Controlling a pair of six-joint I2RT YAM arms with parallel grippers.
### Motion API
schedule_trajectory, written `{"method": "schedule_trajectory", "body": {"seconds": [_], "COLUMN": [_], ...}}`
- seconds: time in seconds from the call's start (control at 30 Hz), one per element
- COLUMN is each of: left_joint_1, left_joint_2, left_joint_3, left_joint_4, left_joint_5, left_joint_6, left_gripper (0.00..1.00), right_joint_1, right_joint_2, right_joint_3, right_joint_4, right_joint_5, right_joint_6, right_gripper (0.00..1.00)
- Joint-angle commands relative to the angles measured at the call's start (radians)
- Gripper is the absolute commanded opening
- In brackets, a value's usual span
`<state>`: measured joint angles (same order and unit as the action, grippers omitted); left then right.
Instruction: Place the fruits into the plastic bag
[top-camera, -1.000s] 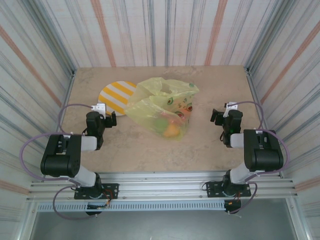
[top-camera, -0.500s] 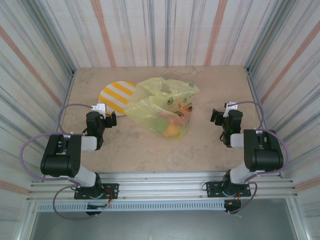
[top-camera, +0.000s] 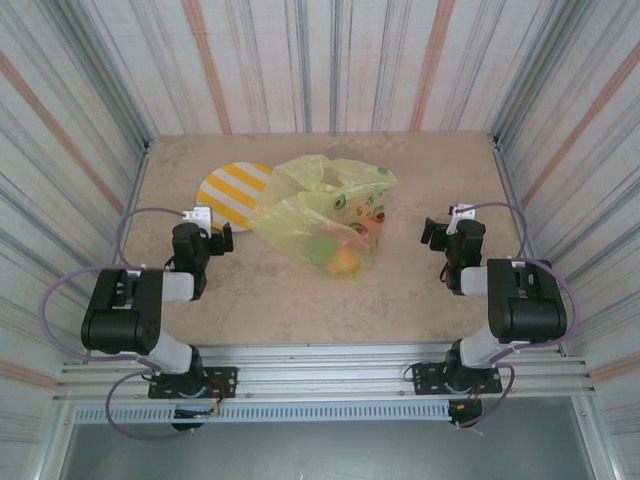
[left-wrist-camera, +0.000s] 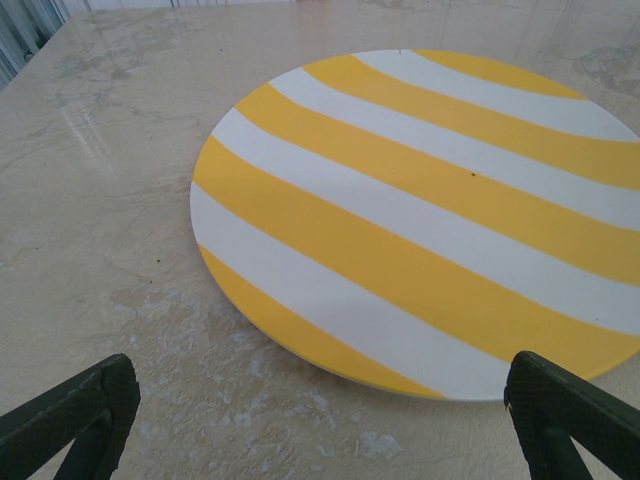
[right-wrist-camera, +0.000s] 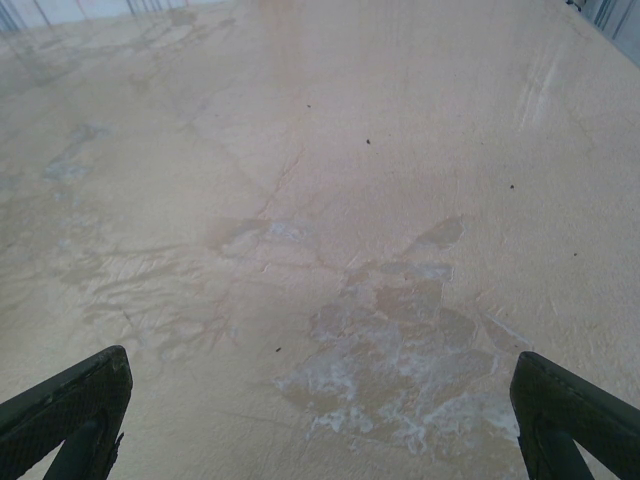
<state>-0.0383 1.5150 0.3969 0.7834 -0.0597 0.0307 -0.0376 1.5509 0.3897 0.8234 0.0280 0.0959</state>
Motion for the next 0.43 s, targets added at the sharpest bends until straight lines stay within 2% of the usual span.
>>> {"method": "schedule_trajectory", "body": {"seconds": [0.0,0.4], "left_joint_1": [0.001,0.002], "left_joint_2": [-0.006,-0.007], "left_joint_3": [0.003,0.004], "left_joint_4": [0.023,0.02], "left_joint_5": [0.0,0.033], "left_joint_6": [0.023,0.037], "left_gripper": [0.99,0.99], "right_joint_1": [0.006,0.006], "right_joint_2": [-0.002,-0.005], "right_joint_3": [0.005,0.003], "right_joint_4": [0.017,0.017], "right_joint_5": [0.0,0.0], "right_joint_6": [-0.01,-0.01], "right_gripper": [0.99,0.99]}}
